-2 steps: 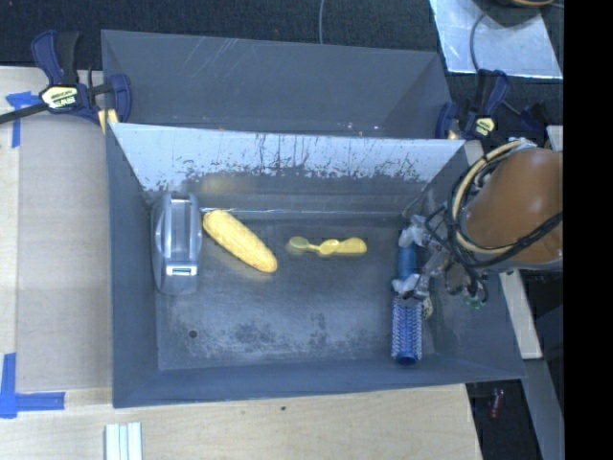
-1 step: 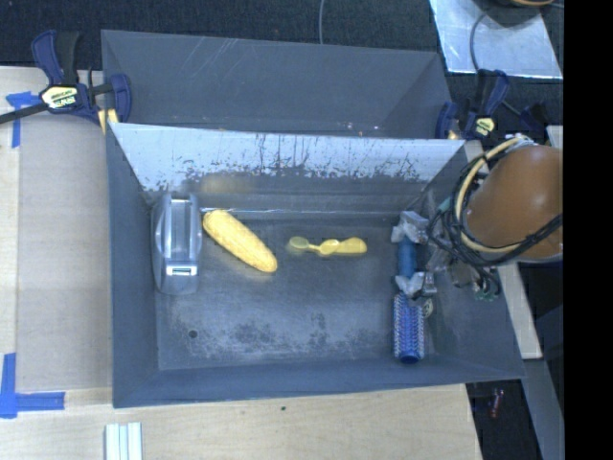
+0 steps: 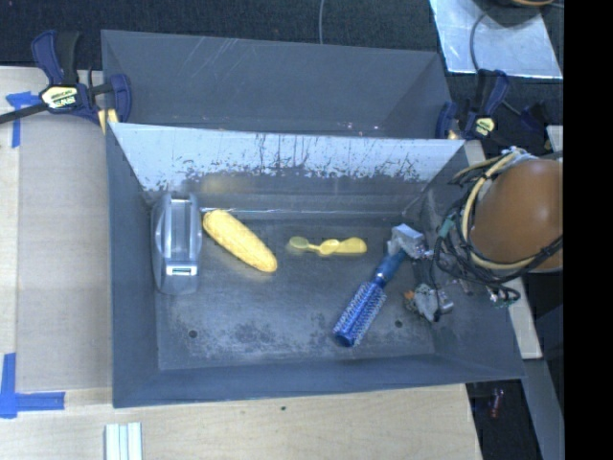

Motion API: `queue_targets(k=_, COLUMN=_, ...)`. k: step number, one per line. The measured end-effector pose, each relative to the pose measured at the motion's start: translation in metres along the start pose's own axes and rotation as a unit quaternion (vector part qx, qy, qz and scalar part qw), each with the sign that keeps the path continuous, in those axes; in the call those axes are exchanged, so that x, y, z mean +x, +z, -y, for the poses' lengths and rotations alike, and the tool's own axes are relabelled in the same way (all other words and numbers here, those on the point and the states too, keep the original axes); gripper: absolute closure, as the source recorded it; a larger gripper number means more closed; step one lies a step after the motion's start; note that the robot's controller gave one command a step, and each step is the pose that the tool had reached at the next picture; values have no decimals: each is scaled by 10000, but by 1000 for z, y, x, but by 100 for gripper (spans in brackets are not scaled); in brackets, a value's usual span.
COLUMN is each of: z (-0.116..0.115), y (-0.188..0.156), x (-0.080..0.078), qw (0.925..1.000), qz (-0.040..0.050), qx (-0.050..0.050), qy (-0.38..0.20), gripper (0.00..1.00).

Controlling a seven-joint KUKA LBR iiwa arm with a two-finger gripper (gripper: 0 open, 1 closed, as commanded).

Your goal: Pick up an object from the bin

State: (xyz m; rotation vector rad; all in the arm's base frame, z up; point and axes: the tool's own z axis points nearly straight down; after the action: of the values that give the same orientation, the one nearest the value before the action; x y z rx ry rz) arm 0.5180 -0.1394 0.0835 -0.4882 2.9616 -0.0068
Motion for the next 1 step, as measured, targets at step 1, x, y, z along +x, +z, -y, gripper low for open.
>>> queue_targets(k=1, z=11, y=9, x=-12, qw=9979, qz=38, qx=-5, qy=645, gripper=0)
